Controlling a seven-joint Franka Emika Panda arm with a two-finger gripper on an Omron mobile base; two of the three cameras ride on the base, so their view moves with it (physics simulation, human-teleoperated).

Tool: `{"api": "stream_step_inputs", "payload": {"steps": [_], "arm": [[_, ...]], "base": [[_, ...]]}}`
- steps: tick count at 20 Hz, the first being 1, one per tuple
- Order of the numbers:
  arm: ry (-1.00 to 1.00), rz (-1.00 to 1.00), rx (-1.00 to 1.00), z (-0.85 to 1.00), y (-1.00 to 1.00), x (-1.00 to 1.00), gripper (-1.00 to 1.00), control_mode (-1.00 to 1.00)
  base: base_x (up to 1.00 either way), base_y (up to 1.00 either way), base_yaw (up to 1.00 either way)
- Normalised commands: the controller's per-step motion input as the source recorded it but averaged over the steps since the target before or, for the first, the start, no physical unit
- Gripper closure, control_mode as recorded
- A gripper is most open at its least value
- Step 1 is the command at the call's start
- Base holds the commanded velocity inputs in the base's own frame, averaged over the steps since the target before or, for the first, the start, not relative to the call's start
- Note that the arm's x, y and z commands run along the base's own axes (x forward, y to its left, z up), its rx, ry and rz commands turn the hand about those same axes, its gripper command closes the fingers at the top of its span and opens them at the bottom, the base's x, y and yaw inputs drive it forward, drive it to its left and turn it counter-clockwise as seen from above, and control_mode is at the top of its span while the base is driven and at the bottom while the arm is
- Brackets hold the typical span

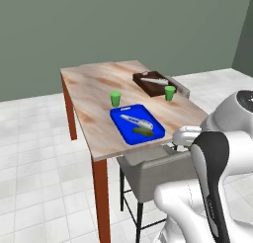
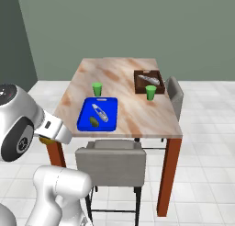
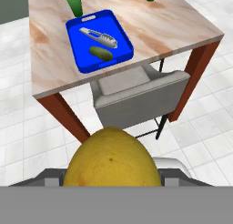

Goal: Gather the cucumber and lemon from the fridge and place them on a tray on the dining counter. Then gather the steak and fish from the fridge and place them on the other tray.

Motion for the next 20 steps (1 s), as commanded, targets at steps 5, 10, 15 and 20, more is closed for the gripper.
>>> {"api": "stream_step_inputs", "payload": {"steps": [5, 10, 15, 20], "arm": [[0.00, 0.00, 0.00, 0.00, 0.00, 0.00, 1.00, 1.00], [0.00, 0.00, 0.00, 0.00, 0.00, 0.00, 1.00, 1.00], [0.00, 0.00, 0.00, 0.00, 0.00, 0.00, 1.00, 1.00], [0.00, 0.00, 0.00, 0.00, 0.00, 0.00, 1.00, 1.00]], "base": [[0.44, -0.29, 0.32], [0.60, -0.32, 0.31], [0.69, -0.44, 0.27], [0.67, -0.28, 0.17]]}}
